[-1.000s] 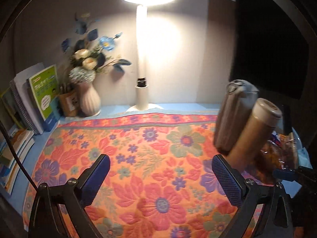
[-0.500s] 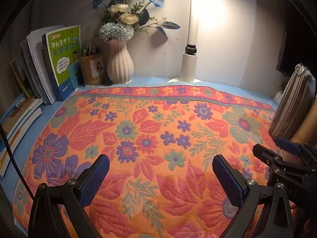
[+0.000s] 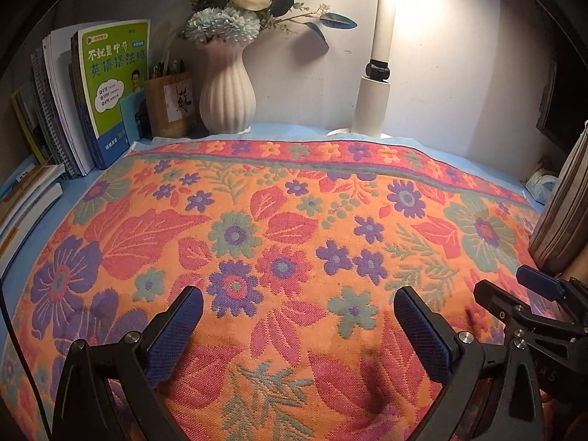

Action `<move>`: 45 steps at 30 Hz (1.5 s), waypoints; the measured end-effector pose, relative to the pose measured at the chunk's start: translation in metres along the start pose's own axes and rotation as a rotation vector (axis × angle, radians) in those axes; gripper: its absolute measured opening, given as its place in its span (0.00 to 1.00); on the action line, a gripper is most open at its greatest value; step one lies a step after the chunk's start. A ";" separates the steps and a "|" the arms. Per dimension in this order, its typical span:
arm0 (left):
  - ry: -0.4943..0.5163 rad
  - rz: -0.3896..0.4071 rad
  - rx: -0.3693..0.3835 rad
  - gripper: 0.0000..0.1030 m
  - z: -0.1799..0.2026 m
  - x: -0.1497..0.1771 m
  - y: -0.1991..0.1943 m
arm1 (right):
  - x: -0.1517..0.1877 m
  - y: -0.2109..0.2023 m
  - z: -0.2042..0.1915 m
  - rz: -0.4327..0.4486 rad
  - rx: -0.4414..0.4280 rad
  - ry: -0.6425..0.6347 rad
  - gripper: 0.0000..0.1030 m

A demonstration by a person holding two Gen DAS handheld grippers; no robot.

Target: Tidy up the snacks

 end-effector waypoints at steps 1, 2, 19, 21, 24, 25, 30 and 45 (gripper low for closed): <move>-0.005 -0.006 0.003 1.00 -0.001 0.000 0.001 | 0.000 0.000 0.000 0.001 0.000 0.001 0.68; -0.009 -0.011 0.004 1.00 -0.001 0.000 0.002 | 0.000 0.000 0.001 0.000 0.000 0.003 0.68; -0.002 -0.057 0.016 1.00 -0.001 0.003 0.012 | 0.001 0.009 0.008 -0.039 0.001 0.044 0.69; -0.001 -0.061 0.015 1.00 -0.001 0.003 0.012 | 0.002 0.009 0.008 -0.041 0.003 0.044 0.69; 0.001 -0.067 0.014 1.00 -0.001 0.003 0.013 | 0.002 0.010 0.008 -0.046 0.010 0.045 0.69; 0.002 -0.069 0.014 1.00 -0.001 0.003 0.014 | 0.002 0.011 0.008 -0.049 0.012 0.047 0.69; -0.003 -0.103 0.021 1.00 -0.001 0.003 0.020 | 0.002 0.016 0.010 -0.073 0.017 0.057 0.69; -0.013 -0.133 0.034 1.00 -0.002 0.004 0.025 | 0.002 0.017 0.009 -0.084 0.033 0.043 0.69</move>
Point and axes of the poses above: each gripper's, at about its wrist camera, not at the fingertips, and y roughly the way its jaws point, z to its right, x to its underside, the point moved 2 cm from there along y, roughly the way its jaws point, and after that the axes turned 9 degrees about -x, right-handed, at the moved point
